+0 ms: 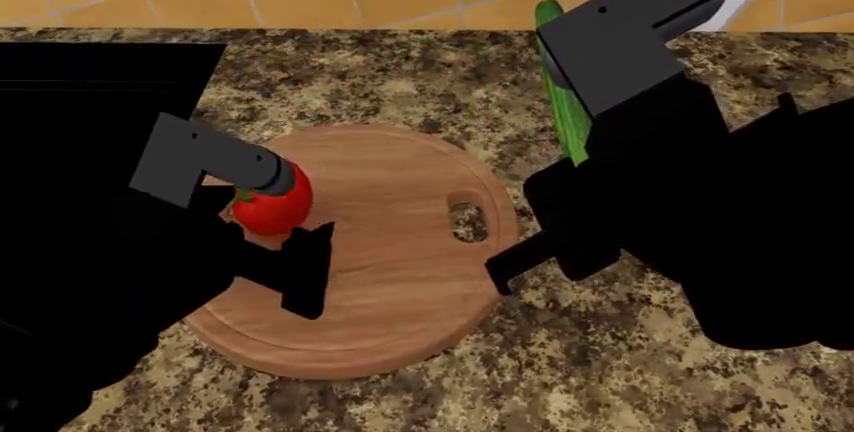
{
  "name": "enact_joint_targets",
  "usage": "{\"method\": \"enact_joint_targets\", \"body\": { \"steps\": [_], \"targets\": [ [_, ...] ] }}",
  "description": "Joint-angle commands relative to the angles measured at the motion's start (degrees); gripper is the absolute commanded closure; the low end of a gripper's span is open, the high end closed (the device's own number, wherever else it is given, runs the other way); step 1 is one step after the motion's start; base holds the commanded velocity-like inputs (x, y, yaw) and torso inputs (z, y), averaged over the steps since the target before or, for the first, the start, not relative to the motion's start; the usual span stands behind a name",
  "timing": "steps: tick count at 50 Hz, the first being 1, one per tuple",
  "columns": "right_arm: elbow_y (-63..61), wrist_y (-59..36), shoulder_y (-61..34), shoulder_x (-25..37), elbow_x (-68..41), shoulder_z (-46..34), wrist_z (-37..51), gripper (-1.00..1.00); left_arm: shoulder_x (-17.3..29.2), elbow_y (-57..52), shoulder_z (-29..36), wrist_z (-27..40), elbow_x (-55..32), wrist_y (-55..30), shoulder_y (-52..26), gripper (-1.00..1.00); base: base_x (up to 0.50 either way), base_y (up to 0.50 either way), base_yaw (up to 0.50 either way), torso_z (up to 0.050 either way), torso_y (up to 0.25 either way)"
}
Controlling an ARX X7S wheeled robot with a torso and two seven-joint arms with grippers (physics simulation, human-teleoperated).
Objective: Pick the vegetables from the sink and place them on the cutting board.
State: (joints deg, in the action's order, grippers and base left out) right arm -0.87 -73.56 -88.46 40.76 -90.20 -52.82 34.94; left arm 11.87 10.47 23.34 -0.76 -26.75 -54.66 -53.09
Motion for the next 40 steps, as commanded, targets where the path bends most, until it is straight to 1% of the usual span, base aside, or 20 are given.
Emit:
{"method": "enact_joint_targets", "body": {
  "steps": [1,4,8,11,13,14,16,17,19,26,29,31,32,33,34,36,37,40],
  "targets": [
    [0.91,-0.51,-0.12,-0.52,-0.07,-0.37,1.18,1.0,1.07,-7.5,-3.32,2.34,-2.78,-3.17,-1.26,-1.0,0.0,0.0,0.0,0.0,0.0],
    [1.87,-0.38,0.14,-1.12,0.03,-0.72,0.84,1.0,1.62,-11.33,-5.17,3.58,-4.15,-5.05,-1.65,-1.0,0.0,0.0,0.0,0.0,0.0],
    [1.19,0.23,0.49,-1.47,0.36,-0.83,0.39,1.0,1.85,-11.12,-6.59,4.04,-4.18,-4.39,-3.03,-1.0,0.0,0.0,0.0,0.0,0.0],
    [3.51,-1.24,0.3,-2.92,-2.61,-1.16,3.22,1.0,2.22,-13.03,-7.46,4.54,-4.7,-4.82,-3.58,-1.0,0.0,0.0,0.0,0.0,0.0],
    [5.39,-1.8,0.07,-3.95,-4.49,-1.17,3.63,1.0,2.21,-14.36,-8.75,4.8,-5.67,-5.11,-3.28,-1.0,0.0,0.0,0.0,0.0,0.0],
    [5.95,-1.73,-0.31,-4.63,-3.79,-1.46,3.13,1.0,2.4,-15.21,-8.81,4.94,-5.76,-5.15,-3.07,-1.0,0.0,0.0,0.0,0.0,0.0],
    [9.81,-2.27,-1.01,-6.76,-5.85,-1.48,2.96,1.0,2.32,-16.49,-10.59,5.64,-6.33,-4.58,-2.86,-1.0,0.0,0.0,0.0,0.0,0.0],
    [11.95,-2.28,-1.53,-7.96,-5.84,-1.62,1.89,1.0,2.64,-17.67,-10.76,5.89,-5.67,-2.89,-2.46,-1.0,0.0,0.0,0.0,0.0,0.0],
    [15.36,-2.84,-2.82,-10.12,-5.98,-1.98,-0.58,1.0,2.64,-19.35,-13.18,6.31,-6.33,-1.06,-1.42,-1.0,0.0,0.0,0.0,0.0,0.0],
    [30.19,-5.07,-8.76,-18.2,-3.32,-4.85,-10.53,1.0,3.54,-25.13,-20.46,9.18,-10.14,-2.75,-0.08,-1.0,0.0,0.0,0.0,0.0,0.0],
    [34.55,-4.94,-10.05,-20.63,-2.17,-5.72,-14.74,1.0,3.89,-26.48,-20.91,9.55,-10.53,-2.99,0.73,-1.0,0.0,0.0,0.0,0.0,0.0],
    [37.33,-5.39,-11.32,-22.97,0.73,-8.34,-19.41,1.0,3.55,-26.5,-21.78,10.87,-10.25,-2.85,0.88,-1.0,0.0,0.0,0.0,0.0,0.0],
    [39.66,-5.29,-11.68,-24.25,1.81,-9.33,-22.35,1.0,3.09,-26.98,-23.61,11.71,-11.08,-2.99,0.61,-1.0,0.0,0.0,0.0,0.0,0.0],
    [40.65,-5.4,-11.92,-24.78,2.31,-9.89,-23.76,1.0,3.15,-27.32,-23.88,11.58,-11.47,-3.09,0.57,-1.0,0.0,0.0,0.0,0.0,0.0],
    [41.6,-5.67,-12.04,-25.42,2.42,-10.28,-25.65,1.0,3.97,-28.69,-22.49,10.79,-10.46,-1.71,0.96,-1.0,0.0,0.0,0.0,0.0,0.0],
    [44.43,-5.83,-12.86,-27.33,4.3,-12.21,-29.19,1.0,4.04,-30.13,-22.45,11.12,-11.02,-2.46,1.46,-1.0,0.0,0.0,0.0,0.0,0.0],
    [44.97,-5.64,-12.92,-27.6,4.55,-12.4,-29.56,1.0,4.05,-30.23,-22.5,11.19,-11.06,-2.44,1.55,-1.0,0.0,0.0,0.0,0.0,0.0],
    [48.81,-7.72,-13.15,-30.57,7.54,-16.8,-34.45,1.0,4.23,-30.26,-22.27,11.02,-10.69,-1.6,2.36,-1.0,0.0,0.0,0.0,0.0,0.0]
  ]
}}
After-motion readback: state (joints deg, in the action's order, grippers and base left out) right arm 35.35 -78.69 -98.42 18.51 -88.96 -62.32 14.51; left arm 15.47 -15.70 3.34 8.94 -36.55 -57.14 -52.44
